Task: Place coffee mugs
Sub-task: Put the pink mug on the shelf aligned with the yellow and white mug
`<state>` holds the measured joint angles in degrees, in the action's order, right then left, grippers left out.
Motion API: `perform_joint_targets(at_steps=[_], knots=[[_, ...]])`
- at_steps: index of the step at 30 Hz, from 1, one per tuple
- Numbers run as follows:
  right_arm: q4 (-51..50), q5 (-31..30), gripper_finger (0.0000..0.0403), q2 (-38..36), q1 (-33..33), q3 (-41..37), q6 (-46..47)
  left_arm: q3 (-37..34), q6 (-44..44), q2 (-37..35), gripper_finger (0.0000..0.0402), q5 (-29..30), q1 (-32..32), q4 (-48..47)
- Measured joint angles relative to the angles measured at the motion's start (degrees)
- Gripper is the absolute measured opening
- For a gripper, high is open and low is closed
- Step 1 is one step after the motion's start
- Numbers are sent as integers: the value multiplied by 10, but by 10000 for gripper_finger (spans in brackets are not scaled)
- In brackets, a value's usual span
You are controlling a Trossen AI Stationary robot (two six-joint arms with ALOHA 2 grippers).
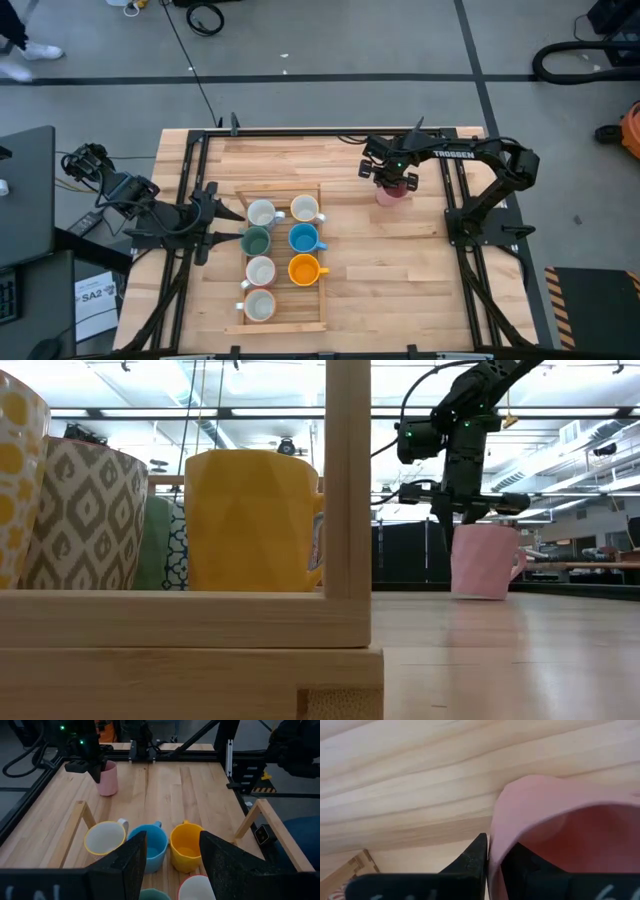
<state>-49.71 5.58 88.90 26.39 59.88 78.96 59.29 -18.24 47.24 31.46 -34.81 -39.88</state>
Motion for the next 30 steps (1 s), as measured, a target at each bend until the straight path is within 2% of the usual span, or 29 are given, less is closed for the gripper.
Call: perform_joint_targets(at_steps=[10,23,30], knots=[[2,0,62,0,0,0,-5,0,0,0,188,0,0,0],[5,0,120,0,0,0,-5,0,0,0,188,0,0,0],[5,12,123,0,3,0,-13,0,0,0,188,0,0,0]])
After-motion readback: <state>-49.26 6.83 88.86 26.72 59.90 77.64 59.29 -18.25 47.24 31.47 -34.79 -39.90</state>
